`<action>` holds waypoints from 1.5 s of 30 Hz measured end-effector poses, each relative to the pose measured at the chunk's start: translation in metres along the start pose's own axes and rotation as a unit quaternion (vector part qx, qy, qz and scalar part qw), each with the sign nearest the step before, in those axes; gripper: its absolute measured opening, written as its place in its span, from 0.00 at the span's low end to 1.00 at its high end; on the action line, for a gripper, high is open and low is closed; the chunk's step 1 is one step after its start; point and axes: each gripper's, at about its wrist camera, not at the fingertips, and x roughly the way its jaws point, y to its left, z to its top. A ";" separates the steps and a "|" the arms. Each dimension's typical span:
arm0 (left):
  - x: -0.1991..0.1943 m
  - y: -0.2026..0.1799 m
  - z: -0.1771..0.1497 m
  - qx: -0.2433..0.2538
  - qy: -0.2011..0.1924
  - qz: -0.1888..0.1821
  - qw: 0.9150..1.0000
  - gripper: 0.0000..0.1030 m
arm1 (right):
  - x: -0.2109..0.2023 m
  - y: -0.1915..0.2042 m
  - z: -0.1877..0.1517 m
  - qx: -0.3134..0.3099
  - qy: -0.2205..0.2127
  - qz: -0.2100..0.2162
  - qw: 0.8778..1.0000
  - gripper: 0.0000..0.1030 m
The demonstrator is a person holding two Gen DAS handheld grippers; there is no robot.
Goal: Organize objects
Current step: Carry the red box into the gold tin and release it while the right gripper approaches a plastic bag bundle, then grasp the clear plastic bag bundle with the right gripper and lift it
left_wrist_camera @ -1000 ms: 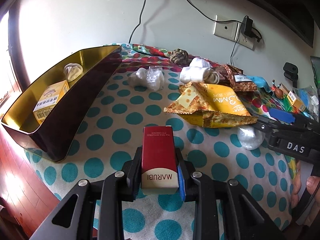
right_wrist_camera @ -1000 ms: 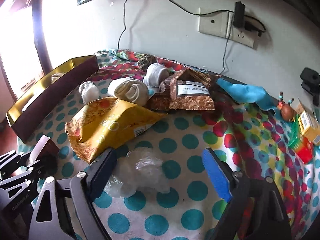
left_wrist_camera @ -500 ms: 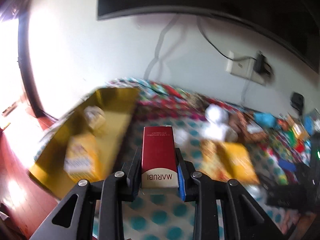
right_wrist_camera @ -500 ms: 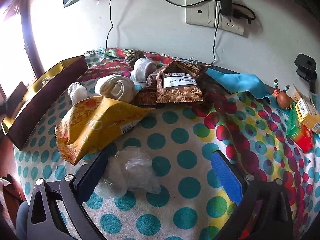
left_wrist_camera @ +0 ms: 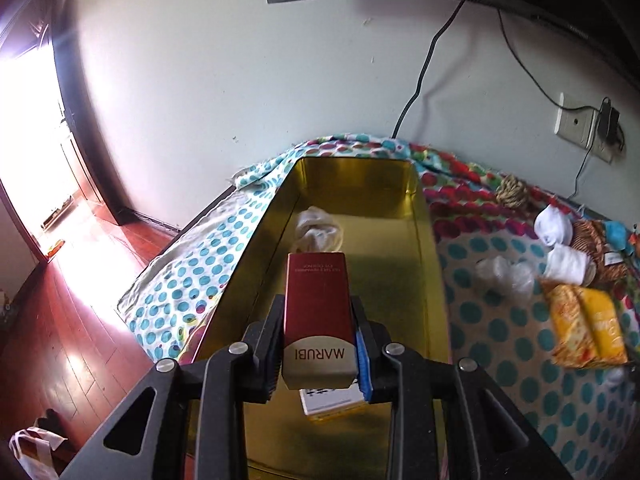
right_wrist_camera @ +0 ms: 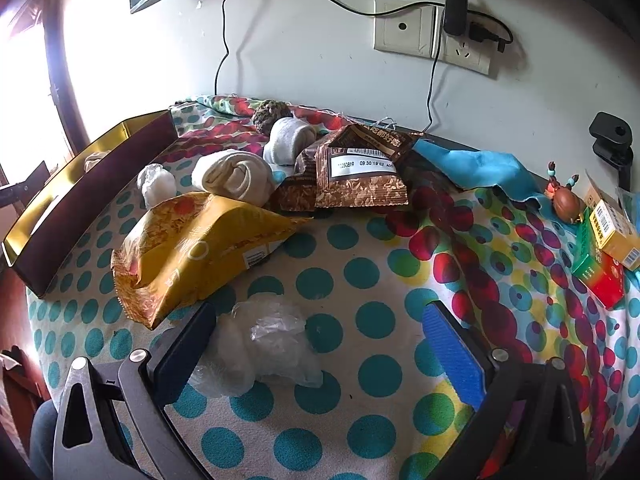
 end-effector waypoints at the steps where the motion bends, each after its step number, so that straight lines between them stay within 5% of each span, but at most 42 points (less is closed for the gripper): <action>1: 0.003 0.002 -0.002 -0.002 0.002 0.001 1.000 0.29 | -0.001 0.000 0.000 -0.001 -0.003 0.001 1.000 1.00; 3: 0.009 0.004 -0.002 -0.010 0.009 -0.012 1.000 0.42 | -0.004 0.001 -0.002 -0.002 -0.008 0.009 1.000 1.00; 5: 0.007 0.005 -0.004 -0.008 0.002 -0.021 1.000 0.82 | -0.007 0.004 -0.004 -0.007 -0.009 0.034 0.999 1.00; 6: 0.003 0.004 -0.005 -0.005 -0.009 -0.021 1.000 0.85 | -0.009 0.005 -0.005 -0.012 -0.010 0.045 0.999 1.00; 16: -0.064 -0.007 -0.053 0.011 -0.059 -0.030 0.998 0.84 | -0.013 0.032 -0.008 -0.076 -0.014 0.050 0.996 1.00; 21: -0.090 -0.037 -0.094 0.013 -0.057 -0.074 0.995 0.84 | -0.003 0.033 -0.007 -0.081 0.008 0.052 0.995 0.97; 22: -0.094 -0.045 -0.106 0.011 -0.052 -0.088 0.995 0.84 | 0.000 0.033 -0.007 -0.081 0.017 0.055 0.995 0.93; 24: -0.094 -0.055 -0.118 0.010 -0.045 -0.102 0.994 0.84 | 0.008 0.034 -0.006 -0.081 0.037 0.057 0.994 0.62; 28: -0.092 -0.070 -0.136 0.011 -0.032 -0.119 0.992 0.84 | 0.011 0.038 -0.007 -0.090 0.049 0.052 0.993 0.39; 45: -0.099 -0.060 -0.135 0.005 -0.059 -0.102 0.993 0.84 | 0.000 0.038 -0.004 -0.102 0.016 -0.029 0.994 0.34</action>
